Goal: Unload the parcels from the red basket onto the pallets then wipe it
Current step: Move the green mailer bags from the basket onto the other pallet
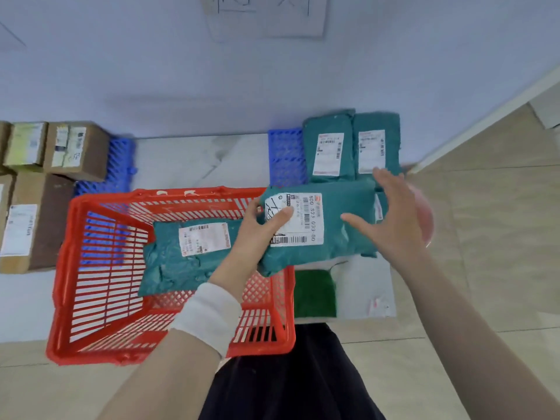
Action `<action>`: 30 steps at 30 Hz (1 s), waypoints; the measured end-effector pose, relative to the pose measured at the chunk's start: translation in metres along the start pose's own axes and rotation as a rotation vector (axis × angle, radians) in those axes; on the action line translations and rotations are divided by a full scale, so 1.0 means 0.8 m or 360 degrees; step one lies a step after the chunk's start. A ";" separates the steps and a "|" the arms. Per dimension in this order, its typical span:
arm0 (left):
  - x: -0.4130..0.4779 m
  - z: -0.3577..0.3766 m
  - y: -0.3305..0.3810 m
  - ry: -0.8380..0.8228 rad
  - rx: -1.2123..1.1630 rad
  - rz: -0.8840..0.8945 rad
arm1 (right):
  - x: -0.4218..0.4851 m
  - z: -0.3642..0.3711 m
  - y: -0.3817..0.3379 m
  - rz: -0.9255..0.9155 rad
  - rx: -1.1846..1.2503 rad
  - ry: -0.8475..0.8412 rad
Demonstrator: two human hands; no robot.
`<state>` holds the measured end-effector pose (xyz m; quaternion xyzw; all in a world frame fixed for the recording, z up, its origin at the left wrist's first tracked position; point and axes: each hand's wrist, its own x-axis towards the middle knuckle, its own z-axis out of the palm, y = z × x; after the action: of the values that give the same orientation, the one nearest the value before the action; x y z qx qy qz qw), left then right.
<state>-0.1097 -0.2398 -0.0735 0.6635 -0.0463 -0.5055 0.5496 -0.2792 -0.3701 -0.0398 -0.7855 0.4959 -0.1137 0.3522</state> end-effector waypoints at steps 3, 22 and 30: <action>0.028 0.043 -0.003 0.0242 -0.0503 -0.0032 | -0.011 0.017 0.007 0.0320 0.0336 0.0609; 0.258 0.207 -0.012 0.0273 -0.0162 -0.0037 | 0.266 0.040 0.143 0.0799 0.1138 -0.0165; 0.332 0.242 -0.055 0.0231 0.0562 0.0023 | 0.317 0.081 0.218 0.0799 0.0701 -0.0183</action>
<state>-0.1423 -0.5186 -0.2496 0.7840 -0.0995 -0.4364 0.4301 -0.2446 -0.6046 -0.2465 -0.5490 0.6168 -0.0834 0.5579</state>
